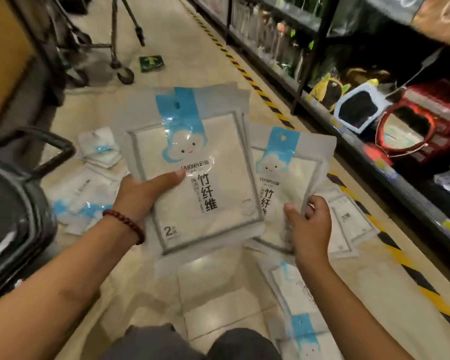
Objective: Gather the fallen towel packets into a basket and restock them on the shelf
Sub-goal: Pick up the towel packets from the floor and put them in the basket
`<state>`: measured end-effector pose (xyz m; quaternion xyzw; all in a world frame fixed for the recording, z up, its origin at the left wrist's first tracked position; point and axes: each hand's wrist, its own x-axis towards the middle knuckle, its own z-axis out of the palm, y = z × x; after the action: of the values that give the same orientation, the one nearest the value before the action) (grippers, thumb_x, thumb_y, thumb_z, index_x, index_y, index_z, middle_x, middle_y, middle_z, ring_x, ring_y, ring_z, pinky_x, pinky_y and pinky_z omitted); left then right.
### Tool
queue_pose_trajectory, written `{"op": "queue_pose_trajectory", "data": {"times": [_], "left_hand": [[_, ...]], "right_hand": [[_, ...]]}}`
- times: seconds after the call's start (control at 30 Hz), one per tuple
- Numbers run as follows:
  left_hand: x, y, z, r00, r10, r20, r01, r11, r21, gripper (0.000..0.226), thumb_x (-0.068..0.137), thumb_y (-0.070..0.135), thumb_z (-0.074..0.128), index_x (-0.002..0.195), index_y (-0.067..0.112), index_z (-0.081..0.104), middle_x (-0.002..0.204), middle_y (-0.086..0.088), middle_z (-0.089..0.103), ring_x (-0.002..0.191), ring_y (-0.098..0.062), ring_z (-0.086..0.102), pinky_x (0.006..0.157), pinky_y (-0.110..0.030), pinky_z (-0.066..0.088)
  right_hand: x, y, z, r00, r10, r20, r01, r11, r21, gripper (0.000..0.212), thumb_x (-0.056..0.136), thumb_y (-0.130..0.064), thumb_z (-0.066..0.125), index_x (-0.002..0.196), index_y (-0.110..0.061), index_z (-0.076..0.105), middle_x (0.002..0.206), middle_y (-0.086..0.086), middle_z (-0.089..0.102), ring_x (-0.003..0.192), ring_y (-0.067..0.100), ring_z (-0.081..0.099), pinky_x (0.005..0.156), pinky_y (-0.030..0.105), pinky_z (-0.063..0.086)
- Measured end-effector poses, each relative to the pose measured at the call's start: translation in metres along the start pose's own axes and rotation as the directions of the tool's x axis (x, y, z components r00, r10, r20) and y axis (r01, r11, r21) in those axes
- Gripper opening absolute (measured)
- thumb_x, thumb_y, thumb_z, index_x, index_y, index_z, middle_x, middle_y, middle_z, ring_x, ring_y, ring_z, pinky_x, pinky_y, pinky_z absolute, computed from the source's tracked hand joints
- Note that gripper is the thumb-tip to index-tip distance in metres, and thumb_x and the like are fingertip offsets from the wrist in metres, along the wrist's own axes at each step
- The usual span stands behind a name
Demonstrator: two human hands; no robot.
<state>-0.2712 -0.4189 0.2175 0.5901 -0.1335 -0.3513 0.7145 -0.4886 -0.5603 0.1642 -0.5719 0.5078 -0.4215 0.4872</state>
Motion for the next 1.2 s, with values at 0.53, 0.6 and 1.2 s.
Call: {"op": "queue_pose_trajectory", "data": {"times": [0.53, 0.6, 1.2], "left_hand": [[-0.144, 0.192, -0.230, 0.688, 0.342, -0.640, -0.400, 0.915, 0.059, 0.034, 0.076, 0.007, 0.067, 0.109, 0.009, 0.066, 0.103, -0.008, 0.072, 0.088, -0.019, 0.070, 0.076, -0.037, 0.058], [-0.161, 0.184, -0.271, 0.643, 0.268, -0.718, -0.343, 0.938, 0.043, 0.029, 0.080, 0.007, 0.063, 0.109, 0.008, 0.065, 0.094, -0.006, 0.073, 0.079, -0.018, 0.071, 0.064, -0.032, 0.059], [-0.187, 0.015, -0.465, 0.328, -0.551, -0.767, 0.542, 0.775, -0.325, 0.051, 0.072, 0.003, 0.074, 0.120, -0.001, 0.055, 0.108, -0.023, 0.064, 0.097, -0.038, 0.062, 0.088, -0.049, 0.050]], "right_hand": [[-0.119, -0.210, 0.246, 0.732, -0.340, 0.590, 0.179, 0.932, 0.316, 0.023, 0.081, -0.010, 0.066, 0.085, -0.024, 0.048, 0.086, 0.001, 0.067, 0.080, 0.023, 0.064, 0.073, 0.039, 0.052], [-0.148, -0.208, 0.279, 0.661, -0.363, 0.656, 0.249, 0.932, 0.265, 0.021, 0.082, -0.012, 0.065, 0.090, -0.020, 0.047, 0.088, 0.001, 0.062, 0.083, 0.023, 0.059, 0.073, 0.035, 0.048], [-0.260, -0.128, 0.421, 0.147, -0.239, 0.960, 0.678, 0.731, 0.078, 0.020, 0.087, -0.009, 0.057, 0.083, -0.015, 0.038, 0.077, -0.012, 0.046, 0.066, 0.003, 0.046, 0.048, 0.021, 0.031]]}}
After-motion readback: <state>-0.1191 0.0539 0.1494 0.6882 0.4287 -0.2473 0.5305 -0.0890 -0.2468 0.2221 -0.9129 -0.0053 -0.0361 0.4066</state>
